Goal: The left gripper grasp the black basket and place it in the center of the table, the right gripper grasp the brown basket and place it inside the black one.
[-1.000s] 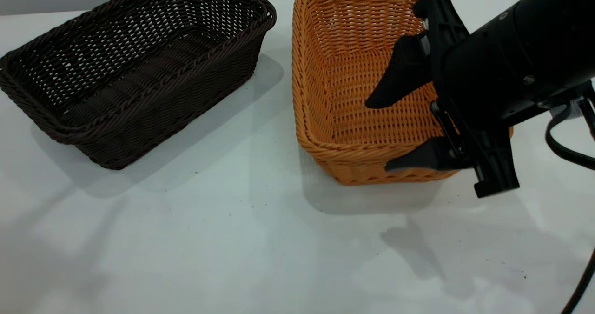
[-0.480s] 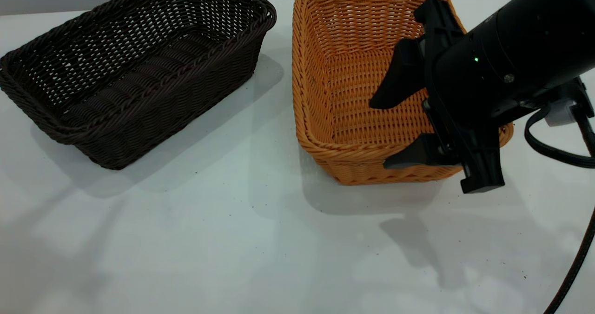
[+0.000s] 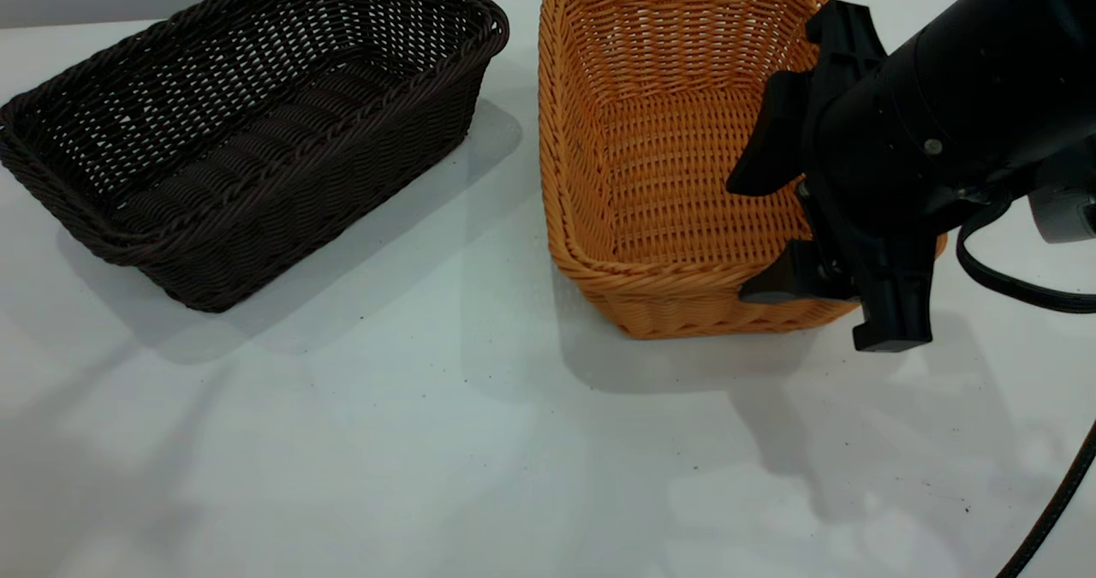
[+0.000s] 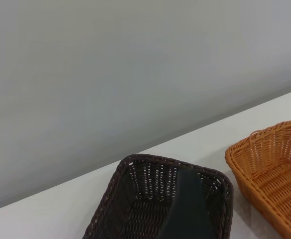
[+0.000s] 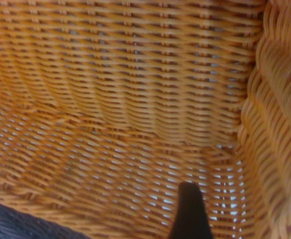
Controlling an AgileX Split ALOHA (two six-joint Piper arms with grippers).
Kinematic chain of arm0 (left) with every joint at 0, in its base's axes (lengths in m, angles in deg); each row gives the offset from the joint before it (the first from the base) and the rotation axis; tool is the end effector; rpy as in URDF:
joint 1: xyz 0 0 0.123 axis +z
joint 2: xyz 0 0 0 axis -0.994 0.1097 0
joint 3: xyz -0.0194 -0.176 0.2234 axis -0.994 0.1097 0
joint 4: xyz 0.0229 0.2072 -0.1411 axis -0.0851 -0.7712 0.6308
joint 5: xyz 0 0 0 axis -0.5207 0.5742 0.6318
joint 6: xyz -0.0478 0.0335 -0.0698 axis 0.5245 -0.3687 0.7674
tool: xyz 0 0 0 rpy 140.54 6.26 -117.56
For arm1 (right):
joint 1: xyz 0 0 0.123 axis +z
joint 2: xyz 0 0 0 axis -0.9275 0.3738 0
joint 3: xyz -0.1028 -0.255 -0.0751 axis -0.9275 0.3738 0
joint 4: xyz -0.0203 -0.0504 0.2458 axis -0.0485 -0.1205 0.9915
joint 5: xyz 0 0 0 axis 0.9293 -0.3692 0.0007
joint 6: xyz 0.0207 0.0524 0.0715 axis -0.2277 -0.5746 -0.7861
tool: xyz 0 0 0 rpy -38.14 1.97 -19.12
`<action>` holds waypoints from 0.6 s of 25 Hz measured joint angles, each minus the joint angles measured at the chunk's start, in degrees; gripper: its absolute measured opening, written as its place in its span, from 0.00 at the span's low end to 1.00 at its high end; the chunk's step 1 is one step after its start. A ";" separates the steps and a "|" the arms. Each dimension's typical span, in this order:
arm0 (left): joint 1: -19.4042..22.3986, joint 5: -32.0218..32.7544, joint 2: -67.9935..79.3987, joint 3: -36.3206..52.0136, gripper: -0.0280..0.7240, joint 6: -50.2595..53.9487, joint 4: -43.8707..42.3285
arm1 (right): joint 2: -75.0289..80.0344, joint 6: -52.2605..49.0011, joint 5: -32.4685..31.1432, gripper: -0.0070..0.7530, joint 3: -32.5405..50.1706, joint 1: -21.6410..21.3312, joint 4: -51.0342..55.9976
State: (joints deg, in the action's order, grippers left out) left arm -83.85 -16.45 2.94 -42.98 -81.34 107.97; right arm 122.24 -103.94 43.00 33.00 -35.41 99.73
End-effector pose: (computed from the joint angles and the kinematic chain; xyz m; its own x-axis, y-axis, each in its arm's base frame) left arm 0.1662 -0.0339 0.3578 -0.2002 0.1866 -0.9618 0.4033 0.9104 0.0926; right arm 0.2374 0.1571 0.1187 -0.1735 0.9439 0.2809 0.8860 0.0250 0.4630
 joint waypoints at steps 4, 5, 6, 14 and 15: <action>0.00 0.00 0.00 0.00 0.69 0.00 0.00 | 0.00 0.10 0.17 0.66 0.00 1.00 0.00; 0.00 0.00 0.00 0.00 0.69 0.00 0.00 | 0.08 0.24 0.17 0.66 0.00 1.73 0.00; 0.00 0.00 0.00 0.00 0.69 0.00 0.00 | 0.43 0.20 0.63 0.66 0.00 2.54 0.00; 0.00 0.19 0.00 0.00 0.69 0.00 0.00 | 5.38 -0.66 0.40 0.66 -0.63 4.01 0.00; 0.00 0.19 0.00 0.00 0.69 0.00 0.00 | 5.77 0.13 0.22 0.66 -1.10 4.01 0.00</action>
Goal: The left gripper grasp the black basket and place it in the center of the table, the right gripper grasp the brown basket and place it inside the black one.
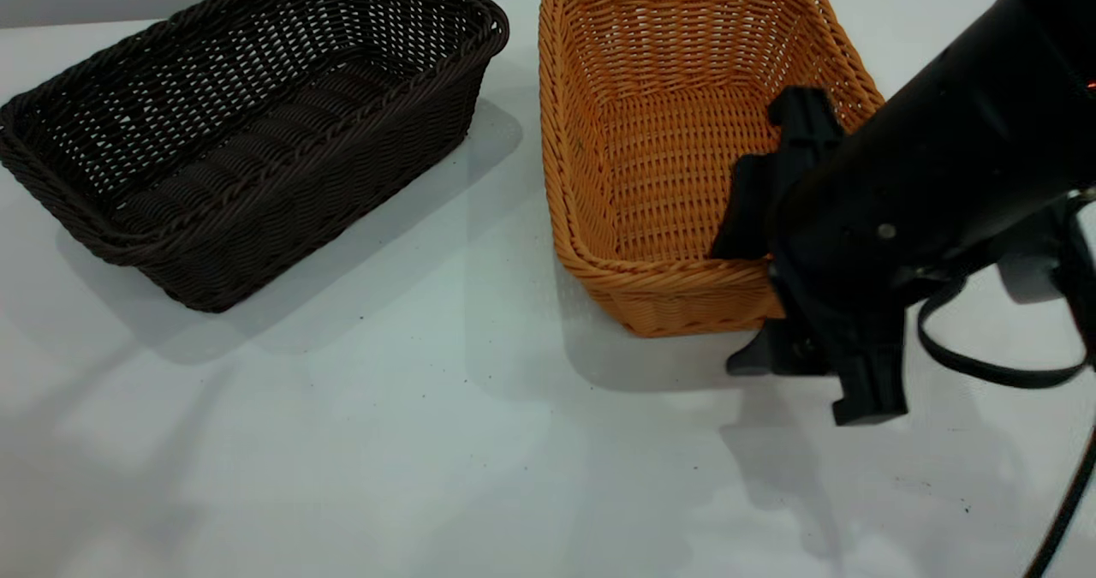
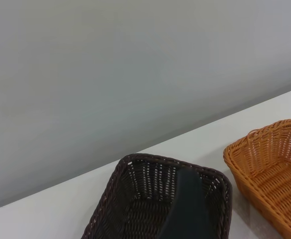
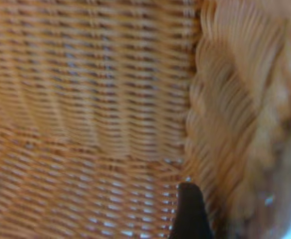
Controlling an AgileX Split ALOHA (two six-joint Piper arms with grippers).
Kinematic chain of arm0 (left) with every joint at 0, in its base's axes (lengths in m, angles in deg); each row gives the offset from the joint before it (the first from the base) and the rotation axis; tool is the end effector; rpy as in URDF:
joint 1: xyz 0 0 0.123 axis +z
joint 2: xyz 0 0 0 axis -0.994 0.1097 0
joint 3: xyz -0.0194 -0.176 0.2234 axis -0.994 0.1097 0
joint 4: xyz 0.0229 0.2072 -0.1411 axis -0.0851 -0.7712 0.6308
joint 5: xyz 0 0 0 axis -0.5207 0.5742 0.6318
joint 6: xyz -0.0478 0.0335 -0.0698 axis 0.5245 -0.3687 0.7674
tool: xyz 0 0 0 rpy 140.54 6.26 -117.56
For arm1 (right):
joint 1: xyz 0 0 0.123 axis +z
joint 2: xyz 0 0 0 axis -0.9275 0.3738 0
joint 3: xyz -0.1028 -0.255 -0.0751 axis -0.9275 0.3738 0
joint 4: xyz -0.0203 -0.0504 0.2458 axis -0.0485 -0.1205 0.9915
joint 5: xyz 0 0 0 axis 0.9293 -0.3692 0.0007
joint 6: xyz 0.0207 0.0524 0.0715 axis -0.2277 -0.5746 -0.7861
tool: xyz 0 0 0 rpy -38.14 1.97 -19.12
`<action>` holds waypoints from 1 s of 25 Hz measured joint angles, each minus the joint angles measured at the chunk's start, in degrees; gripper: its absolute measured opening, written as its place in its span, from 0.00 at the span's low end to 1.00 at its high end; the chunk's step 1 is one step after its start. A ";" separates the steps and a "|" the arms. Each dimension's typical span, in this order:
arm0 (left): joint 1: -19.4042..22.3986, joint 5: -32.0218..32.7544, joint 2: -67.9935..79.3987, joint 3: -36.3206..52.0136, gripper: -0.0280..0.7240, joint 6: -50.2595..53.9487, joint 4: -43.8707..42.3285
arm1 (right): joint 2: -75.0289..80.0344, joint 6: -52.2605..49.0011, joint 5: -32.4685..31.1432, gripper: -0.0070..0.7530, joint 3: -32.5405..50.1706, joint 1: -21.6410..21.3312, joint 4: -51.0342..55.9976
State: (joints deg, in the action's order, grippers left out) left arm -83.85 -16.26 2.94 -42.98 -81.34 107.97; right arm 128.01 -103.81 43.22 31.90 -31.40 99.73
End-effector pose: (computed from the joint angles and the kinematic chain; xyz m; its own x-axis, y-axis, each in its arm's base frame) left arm 0.1661 -0.0341 0.3576 -0.2016 0.1871 -0.9614 0.4059 0.9093 0.0919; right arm 0.2290 0.1752 0.0934 -0.2224 0.9433 0.2463 0.9094 0.1097 0.4012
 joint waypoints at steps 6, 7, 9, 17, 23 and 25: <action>0.00 0.24 0.00 0.00 0.69 0.00 0.00 | 2.68 0.82 2.76 0.66 -3.37 0.00 0.00; 0.00 0.24 0.00 0.00 0.69 0.00 0.00 | 3.18 0.86 2.92 0.66 -3.54 0.00 0.00; 0.00 0.29 0.00 0.00 0.69 0.00 0.00 | 4.13 0.93 2.86 0.66 -3.54 0.00 0.00; 0.00 0.29 0.00 0.00 0.69 0.00 0.00 | 4.35 0.80 2.91 0.66 -3.54 -0.05 -0.06; 0.00 0.29 0.00 0.00 0.69 0.00 -0.01 | 4.35 0.74 2.91 0.50 -3.54 -0.05 -0.06; 0.00 0.29 0.00 0.00 0.69 0.00 -0.01 | 4.35 0.74 2.91 0.39 -3.54 -0.05 -0.06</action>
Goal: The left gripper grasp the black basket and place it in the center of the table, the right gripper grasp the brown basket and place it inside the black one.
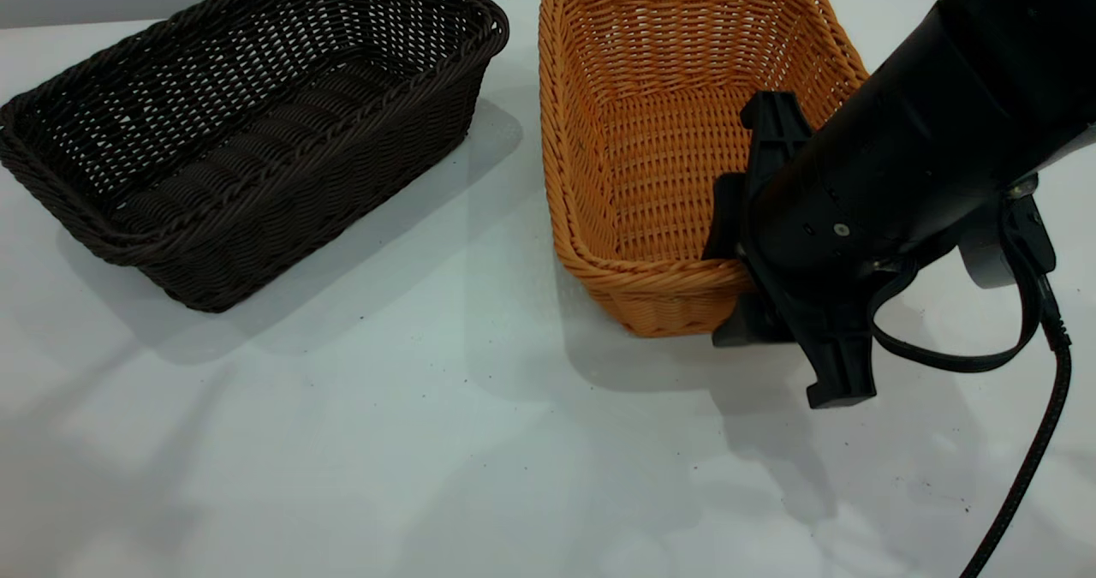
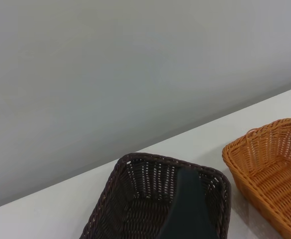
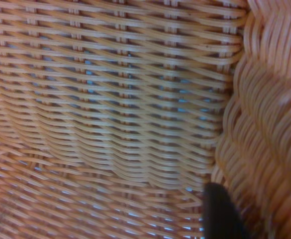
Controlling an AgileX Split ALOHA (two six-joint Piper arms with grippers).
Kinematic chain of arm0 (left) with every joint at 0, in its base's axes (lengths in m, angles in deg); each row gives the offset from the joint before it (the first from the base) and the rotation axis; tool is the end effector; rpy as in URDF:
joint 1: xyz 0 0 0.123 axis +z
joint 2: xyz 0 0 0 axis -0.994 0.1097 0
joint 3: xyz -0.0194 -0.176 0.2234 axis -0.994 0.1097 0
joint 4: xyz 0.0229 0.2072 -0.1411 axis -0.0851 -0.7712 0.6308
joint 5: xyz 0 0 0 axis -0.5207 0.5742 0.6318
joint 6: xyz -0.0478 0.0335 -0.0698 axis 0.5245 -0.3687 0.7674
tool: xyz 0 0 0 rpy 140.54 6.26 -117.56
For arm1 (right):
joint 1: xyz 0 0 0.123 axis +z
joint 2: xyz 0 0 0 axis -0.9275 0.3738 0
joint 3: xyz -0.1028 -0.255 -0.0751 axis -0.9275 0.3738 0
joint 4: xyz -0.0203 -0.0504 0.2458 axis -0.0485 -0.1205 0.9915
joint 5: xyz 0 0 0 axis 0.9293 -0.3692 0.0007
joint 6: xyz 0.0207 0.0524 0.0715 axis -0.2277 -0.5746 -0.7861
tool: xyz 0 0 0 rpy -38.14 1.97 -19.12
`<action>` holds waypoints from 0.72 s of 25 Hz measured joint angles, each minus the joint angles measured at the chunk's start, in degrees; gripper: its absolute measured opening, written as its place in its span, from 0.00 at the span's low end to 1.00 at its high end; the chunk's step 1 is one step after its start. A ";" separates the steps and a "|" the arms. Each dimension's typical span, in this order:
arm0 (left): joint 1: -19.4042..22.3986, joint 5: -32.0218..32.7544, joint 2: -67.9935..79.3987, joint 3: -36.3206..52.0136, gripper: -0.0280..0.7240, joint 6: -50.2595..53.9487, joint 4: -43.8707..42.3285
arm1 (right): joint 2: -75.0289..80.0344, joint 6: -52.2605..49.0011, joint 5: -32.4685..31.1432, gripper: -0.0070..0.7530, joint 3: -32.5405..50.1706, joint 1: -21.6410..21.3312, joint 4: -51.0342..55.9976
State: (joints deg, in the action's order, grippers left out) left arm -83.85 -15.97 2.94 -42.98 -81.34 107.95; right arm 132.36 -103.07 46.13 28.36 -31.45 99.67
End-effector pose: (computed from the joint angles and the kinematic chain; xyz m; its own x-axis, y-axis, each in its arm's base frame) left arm 0.1659 -0.0345 0.3574 -0.2038 0.1884 -0.9607 0.4098 0.9076 0.0910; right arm 0.2438 0.1802 0.0814 -0.2144 0.9577 0.1919 0.9058 0.1214 0.4059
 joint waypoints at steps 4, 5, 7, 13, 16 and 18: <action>0.00 0.00 0.00 0.00 0.69 0.00 0.00 | -0.10 -0.51 1.40 0.14 0.00 0.00 0.24; 0.00 0.00 0.00 0.00 0.69 0.00 0.00 | -0.10 -0.34 1.78 0.14 0.00 0.00 -0.08; 0.00 0.13 0.00 0.00 0.69 0.00 0.00 | -0.10 -0.15 2.37 0.14 0.00 0.00 0.02; 0.00 0.42 0.00 0.10 0.69 0.00 -0.12 | -0.10 -0.11 5.73 0.14 0.00 0.00 -0.04; 0.00 1.00 -0.20 0.10 0.69 0.00 -0.12 | -0.52 -0.22 8.59 0.14 0.20 -0.06 0.01; 0.00 1.65 -0.25 0.10 0.69 0.00 0.01 | -1.04 0.17 9.99 0.14 0.24 -0.20 0.10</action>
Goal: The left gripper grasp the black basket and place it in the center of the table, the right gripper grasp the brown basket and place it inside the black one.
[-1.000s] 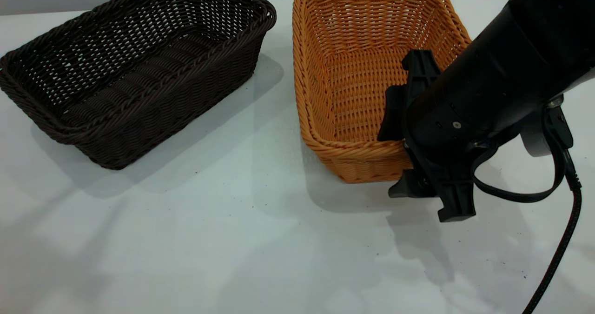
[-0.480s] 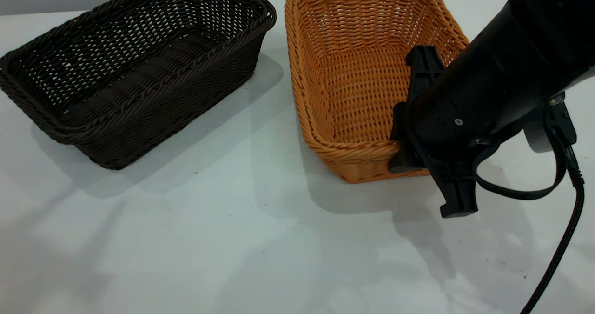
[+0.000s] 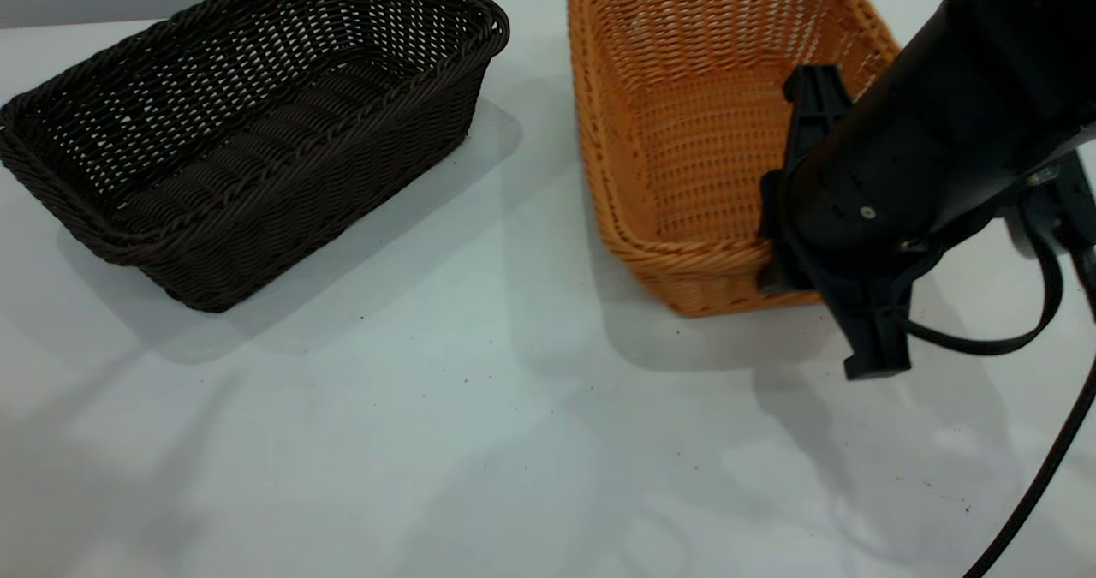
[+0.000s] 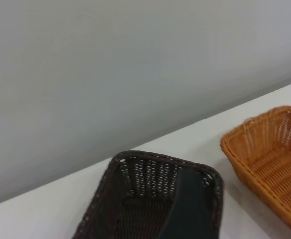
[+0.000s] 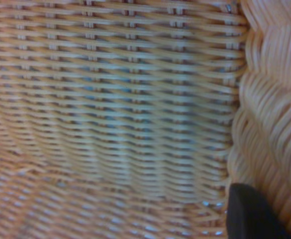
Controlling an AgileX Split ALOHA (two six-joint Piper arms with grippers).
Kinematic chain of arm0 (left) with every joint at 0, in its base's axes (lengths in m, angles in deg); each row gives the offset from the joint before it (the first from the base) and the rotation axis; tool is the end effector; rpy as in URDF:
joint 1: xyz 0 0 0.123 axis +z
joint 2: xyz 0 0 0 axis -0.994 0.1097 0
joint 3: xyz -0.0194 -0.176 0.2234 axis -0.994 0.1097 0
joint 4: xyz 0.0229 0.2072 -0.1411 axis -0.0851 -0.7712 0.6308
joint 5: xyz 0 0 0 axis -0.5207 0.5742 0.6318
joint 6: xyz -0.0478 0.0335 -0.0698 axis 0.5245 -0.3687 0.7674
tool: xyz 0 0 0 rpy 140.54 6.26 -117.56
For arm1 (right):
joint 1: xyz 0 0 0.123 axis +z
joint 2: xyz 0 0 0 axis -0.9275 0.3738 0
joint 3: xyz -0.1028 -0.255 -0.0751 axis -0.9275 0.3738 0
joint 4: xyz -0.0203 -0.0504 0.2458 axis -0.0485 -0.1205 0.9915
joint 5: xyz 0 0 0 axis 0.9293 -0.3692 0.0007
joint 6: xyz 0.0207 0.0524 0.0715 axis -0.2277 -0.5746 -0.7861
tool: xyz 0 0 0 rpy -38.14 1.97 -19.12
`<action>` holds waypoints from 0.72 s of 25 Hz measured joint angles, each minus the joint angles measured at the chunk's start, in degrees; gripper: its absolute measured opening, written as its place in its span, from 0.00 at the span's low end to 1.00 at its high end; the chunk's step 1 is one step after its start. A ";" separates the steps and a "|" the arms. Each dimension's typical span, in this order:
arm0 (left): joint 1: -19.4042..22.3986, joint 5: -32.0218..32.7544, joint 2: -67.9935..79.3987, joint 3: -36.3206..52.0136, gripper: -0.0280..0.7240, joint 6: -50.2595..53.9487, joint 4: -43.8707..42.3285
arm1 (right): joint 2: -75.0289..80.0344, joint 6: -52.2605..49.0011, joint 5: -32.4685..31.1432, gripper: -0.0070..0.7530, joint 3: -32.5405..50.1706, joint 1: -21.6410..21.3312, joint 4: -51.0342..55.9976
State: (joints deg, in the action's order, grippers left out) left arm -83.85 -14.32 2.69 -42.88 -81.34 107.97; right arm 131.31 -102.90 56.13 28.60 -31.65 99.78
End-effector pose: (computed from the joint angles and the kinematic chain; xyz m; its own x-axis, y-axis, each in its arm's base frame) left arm 0.1636 -0.0363 0.3561 -0.2133 0.1933 -0.9577 0.4320 0.8979 0.0850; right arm 0.2507 0.1646 0.0862 -0.1447 0.9883 0.0480 0.8812 0.1067 0.4605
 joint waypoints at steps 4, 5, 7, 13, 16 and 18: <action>0.00 -0.05 0.06 0.00 0.69 0.00 0.00 | -1.67 5.72 2.26 0.14 0.07 -2.95 0.14; 0.00 -0.05 0.06 0.00 0.69 0.00 0.00 | -2.29 7.40 1.98 0.14 0.07 -4.18 0.14; 0.00 -0.05 0.06 0.00 0.69 0.00 0.00 | -3.49 11.78 0.92 0.14 0.07 -6.67 0.02; 0.00 0.01 0.06 0.00 0.69 0.07 0.00 | -5.30 26.77 -6.31 0.14 0.01 -15.79 -0.14; 0.00 0.74 0.06 0.00 0.69 0.22 0.00 | -5.30 33.73 -12.50 0.14 0.01 -20.24 -0.36; 0.00 1.70 0.06 0.00 0.69 0.22 0.00 | -5.30 38.35 -15.88 0.14 0.01 -22.69 -0.66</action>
State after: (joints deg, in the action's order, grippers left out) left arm -83.85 -12.62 2.74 -42.88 -81.12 107.97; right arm 126.01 -64.55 40.24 28.62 -54.34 99.11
